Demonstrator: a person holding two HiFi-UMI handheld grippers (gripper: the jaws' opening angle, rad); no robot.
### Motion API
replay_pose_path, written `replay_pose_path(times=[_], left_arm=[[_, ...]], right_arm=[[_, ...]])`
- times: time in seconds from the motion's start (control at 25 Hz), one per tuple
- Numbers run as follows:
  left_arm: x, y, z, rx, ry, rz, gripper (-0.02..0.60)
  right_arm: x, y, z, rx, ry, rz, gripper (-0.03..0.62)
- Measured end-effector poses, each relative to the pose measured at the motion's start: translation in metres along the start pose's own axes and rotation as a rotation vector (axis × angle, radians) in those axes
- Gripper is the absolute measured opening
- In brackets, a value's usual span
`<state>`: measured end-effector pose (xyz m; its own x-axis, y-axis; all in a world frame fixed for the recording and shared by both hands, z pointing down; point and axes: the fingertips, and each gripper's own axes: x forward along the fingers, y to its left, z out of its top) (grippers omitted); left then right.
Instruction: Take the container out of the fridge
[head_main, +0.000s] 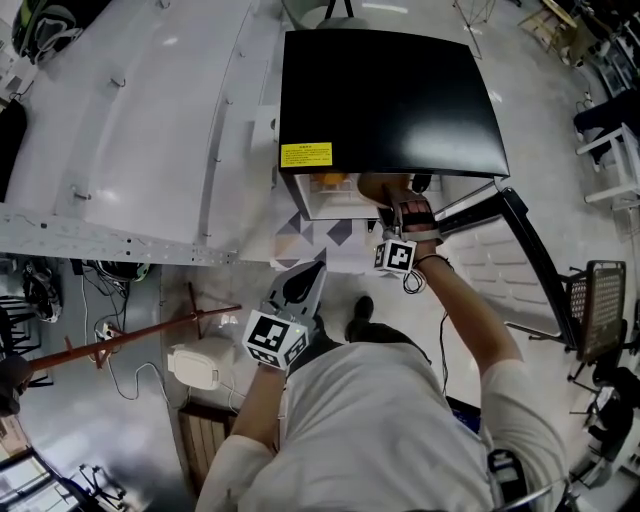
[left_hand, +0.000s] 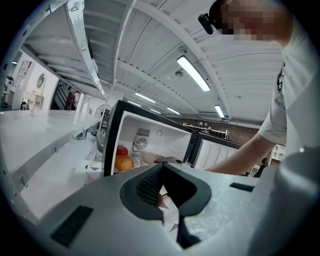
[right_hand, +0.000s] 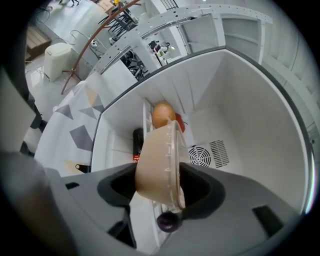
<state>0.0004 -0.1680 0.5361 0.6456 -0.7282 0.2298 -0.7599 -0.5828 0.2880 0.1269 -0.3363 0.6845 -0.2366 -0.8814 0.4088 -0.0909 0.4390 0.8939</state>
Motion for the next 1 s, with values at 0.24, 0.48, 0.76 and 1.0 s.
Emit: replay_pose_path(times=[0.24,0.48,0.76,1.0], left_arm=[[0.004,-0.011,0.004,0.003,-0.016,-0.005,0.002],[0.008,-0.026,0.003,-0.001,-0.025,0.004,0.002],[0.007,-0.042,-0.002,-0.013,-0.038,0.048,0.002],[0.003,-0.055,-0.007,-0.021,-0.048,0.088,0.002]], right_arm=[[-0.027,-0.016,0.012,0.059,-0.082,-0.027,0.252],[-0.059,-0.026,0.018,0.161,-0.158,-0.013,0.249],[-0.099,-0.041,0.022,0.337,-0.257,0.051,0.245],[-0.129,-0.056,0.017,0.53,-0.31,0.118,0.242]])
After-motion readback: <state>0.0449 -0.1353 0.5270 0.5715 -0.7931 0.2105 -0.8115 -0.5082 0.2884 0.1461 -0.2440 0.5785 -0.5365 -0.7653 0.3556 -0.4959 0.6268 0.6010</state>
